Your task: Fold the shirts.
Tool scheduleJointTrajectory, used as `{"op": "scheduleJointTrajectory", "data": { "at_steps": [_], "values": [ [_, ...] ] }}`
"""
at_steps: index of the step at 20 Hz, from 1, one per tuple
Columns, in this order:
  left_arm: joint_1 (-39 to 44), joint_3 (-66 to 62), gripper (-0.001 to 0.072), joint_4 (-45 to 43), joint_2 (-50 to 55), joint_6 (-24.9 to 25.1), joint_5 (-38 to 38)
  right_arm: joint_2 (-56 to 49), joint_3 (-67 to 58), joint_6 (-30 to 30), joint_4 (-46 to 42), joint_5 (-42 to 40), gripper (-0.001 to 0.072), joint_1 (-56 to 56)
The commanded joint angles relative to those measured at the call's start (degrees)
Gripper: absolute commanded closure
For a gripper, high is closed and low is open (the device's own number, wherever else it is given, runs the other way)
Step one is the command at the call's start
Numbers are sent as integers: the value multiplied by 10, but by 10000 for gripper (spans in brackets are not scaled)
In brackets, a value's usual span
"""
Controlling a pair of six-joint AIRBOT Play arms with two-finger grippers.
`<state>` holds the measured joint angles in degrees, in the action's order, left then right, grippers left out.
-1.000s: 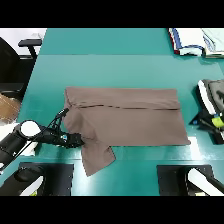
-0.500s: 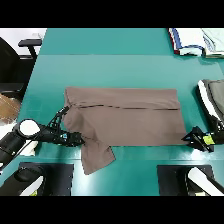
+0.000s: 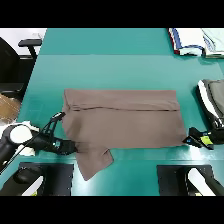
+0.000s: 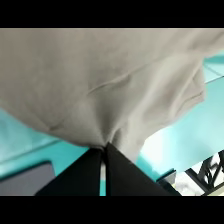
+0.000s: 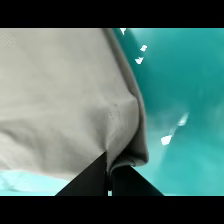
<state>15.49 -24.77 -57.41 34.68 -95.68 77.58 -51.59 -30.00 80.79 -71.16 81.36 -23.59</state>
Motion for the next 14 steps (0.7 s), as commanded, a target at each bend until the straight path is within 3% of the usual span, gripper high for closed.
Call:
{"op": "scheduleJointTrajectory", "data": {
  "at_steps": [1, 3, 5, 8, 10, 14],
  "values": [
    [0, -11, 682, -16, -85, -73, 128, 86, -30, -3, -74, 78, 697, 3],
    [0, -49, 682, -41, -100, -79, 159, 115, -60, 12, -81, 88, 697, 5],
    [0, -96, 682, -101, -88, -78, 131, 108, -102, 19, -79, 86, 697, 34],
    [0, -148, 681, -193, -8, -36, 59, 36, -171, 31, -80, 59, 697, 114],
    [0, -173, 681, -198, 63, 8, -10, -30, -220, 43, -80, 24, 697, 162],
    [-25, -241, 680, -202, 224, 31, -168, -176, -326, 43, -79, 0, 696, 212]
  ]
}}
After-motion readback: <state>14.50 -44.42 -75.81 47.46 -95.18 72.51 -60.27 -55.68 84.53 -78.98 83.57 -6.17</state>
